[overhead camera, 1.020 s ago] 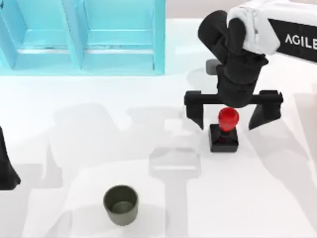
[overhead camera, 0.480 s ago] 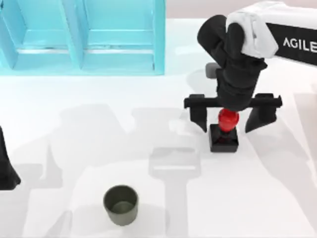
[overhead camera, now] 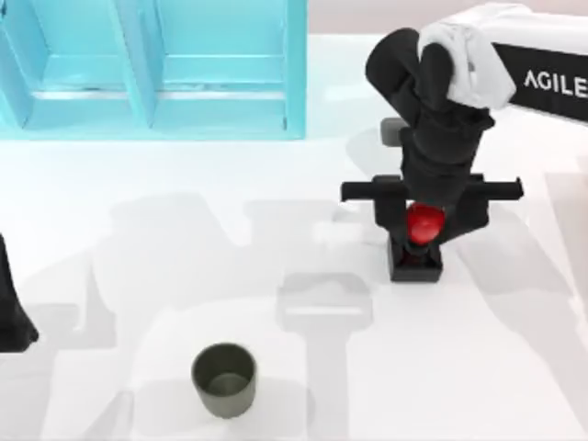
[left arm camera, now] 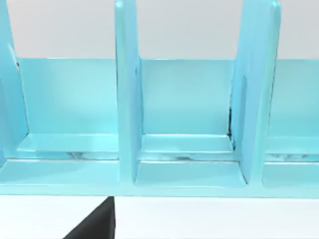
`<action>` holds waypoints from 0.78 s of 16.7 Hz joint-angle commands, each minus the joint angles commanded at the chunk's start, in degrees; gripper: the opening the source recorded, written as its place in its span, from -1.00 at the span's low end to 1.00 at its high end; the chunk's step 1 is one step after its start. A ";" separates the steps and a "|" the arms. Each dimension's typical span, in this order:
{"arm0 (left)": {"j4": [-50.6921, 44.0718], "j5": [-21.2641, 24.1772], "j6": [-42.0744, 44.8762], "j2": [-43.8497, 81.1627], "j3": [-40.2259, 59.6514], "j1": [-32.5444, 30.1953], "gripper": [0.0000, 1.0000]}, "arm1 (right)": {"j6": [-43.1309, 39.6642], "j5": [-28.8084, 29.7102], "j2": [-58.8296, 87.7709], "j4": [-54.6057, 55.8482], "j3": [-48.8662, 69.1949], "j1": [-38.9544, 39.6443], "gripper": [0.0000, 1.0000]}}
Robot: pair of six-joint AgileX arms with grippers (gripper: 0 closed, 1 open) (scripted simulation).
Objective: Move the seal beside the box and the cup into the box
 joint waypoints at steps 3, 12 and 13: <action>0.00 0.00 0.00 0.00 0.00 0.00 1.00 | 0.00 0.00 0.00 0.00 0.00 0.00 -1.00; 0.00 0.00 0.00 0.00 0.00 0.00 1.00 | -0.85 -0.02 -0.75 -0.97 0.39 -0.89 -1.00; 0.00 0.00 0.00 0.00 0.00 0.00 1.00 | -1.95 -0.02 -1.72 -2.35 0.84 -1.94 -1.00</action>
